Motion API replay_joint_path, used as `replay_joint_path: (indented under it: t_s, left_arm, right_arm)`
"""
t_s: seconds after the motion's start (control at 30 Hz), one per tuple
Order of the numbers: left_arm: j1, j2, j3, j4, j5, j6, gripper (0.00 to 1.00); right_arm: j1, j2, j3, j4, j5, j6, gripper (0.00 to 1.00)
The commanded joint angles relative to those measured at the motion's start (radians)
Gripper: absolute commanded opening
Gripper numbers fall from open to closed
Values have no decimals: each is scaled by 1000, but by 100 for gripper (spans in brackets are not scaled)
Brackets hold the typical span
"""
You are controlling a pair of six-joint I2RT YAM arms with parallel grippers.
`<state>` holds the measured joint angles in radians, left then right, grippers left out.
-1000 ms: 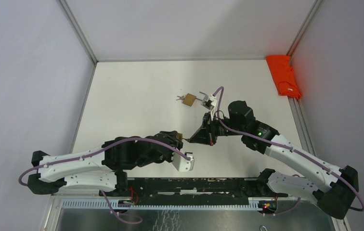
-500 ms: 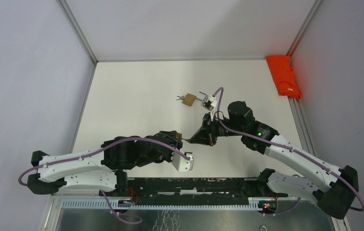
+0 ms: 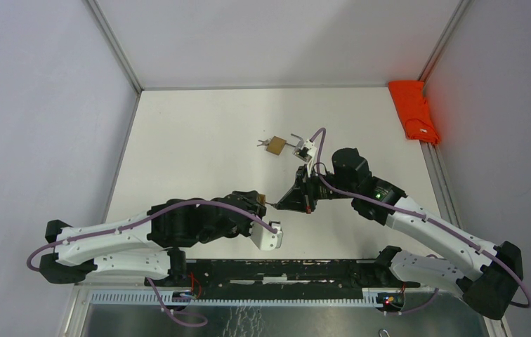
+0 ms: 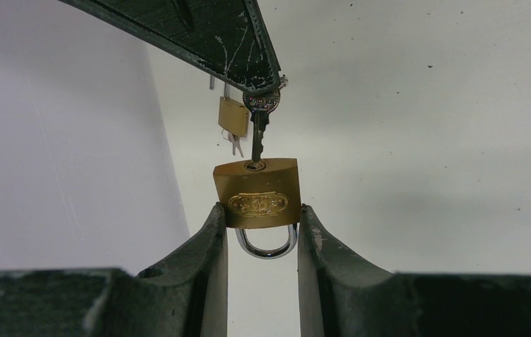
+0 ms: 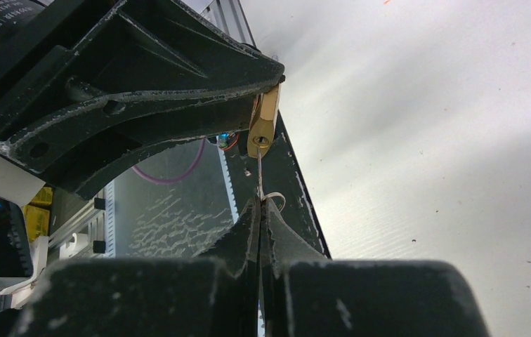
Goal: Unlock with the key
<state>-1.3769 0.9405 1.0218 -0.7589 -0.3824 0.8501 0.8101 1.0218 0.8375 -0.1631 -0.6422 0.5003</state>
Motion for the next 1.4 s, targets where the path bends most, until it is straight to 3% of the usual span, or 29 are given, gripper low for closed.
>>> replay_joint_path:
  t_s: [0.0, 1.37]
  left_arm:
    - [-6, -12, 47, 23, 10, -43, 2]
    - [-11, 1, 60, 30, 6, -49, 2]
  right_arm:
    - [6, 1, 2, 40, 12, -6, 0]
    - [6, 14, 64, 59, 19, 13, 0]
